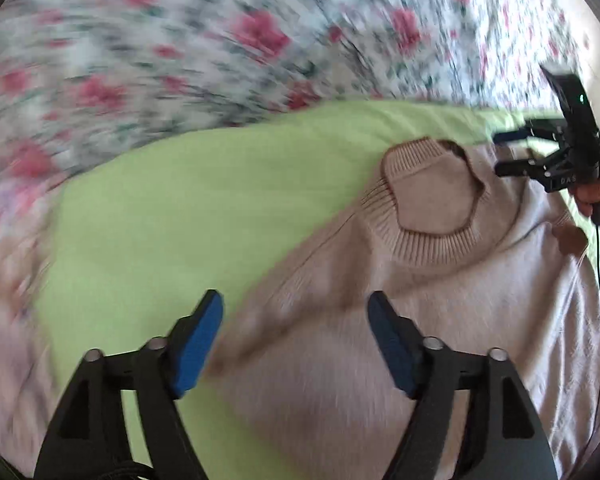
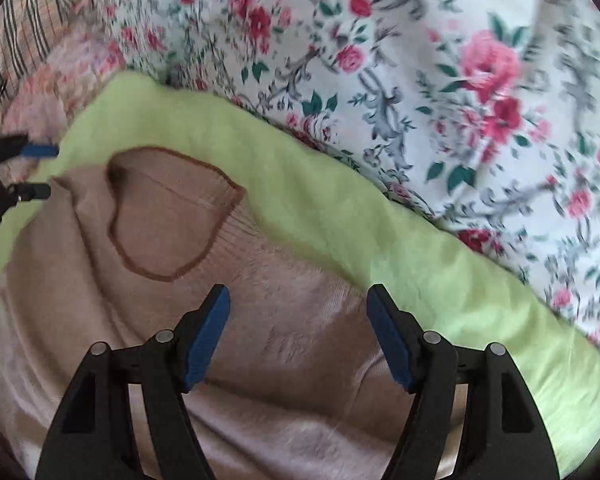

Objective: Fold small clothes

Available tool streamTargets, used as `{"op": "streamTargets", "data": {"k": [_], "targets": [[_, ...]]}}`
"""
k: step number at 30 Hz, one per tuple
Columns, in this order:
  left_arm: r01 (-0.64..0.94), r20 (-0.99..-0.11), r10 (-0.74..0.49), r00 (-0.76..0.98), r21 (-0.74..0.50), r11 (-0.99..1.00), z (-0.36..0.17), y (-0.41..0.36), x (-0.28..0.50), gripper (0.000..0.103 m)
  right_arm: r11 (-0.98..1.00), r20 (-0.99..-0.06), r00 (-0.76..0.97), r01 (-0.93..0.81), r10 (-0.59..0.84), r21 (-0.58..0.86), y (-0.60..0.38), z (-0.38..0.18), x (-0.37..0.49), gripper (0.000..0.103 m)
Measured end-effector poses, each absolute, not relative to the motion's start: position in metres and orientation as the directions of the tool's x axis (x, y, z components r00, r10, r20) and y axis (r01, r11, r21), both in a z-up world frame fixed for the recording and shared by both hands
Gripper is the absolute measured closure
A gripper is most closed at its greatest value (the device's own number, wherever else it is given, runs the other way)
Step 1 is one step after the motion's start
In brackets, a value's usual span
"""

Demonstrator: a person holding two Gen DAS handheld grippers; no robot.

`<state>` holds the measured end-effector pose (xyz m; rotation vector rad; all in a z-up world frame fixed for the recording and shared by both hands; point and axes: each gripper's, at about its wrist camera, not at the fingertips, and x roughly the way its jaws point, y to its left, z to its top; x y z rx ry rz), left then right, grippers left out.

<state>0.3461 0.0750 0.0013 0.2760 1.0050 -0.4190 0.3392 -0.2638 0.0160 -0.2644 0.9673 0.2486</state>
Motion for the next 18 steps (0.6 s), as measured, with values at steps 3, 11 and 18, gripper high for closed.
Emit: {"op": "streamTargets", "data": {"k": [3, 11, 18], "targets": [[0.511, -0.913, -0.166, 0.373, 0.052, 0.858, -0.033, 0.058, 0.372, 0.026, 0.93, -0.863, 0.497, -0.353, 0.093, -0.103, -0.26, 0.001, 0.349, 0.032], [0.495, -0.858, -0.202, 0.471, 0.068, 0.866, -0.005, 0.052, 0.374, 0.098, 0.99, -0.764, 0.643, -0.13, 0.049, -0.046, -0.279, 0.035, 0.343, 0.097], [0.371, -0.861, -0.054, 0.506, 0.161, 0.915, -0.029, 0.051, 0.396, 0.097, 1.0, -0.804, 0.594, -0.013, 0.027, 0.023, -0.286, 0.008, 0.357, 0.09]]}}
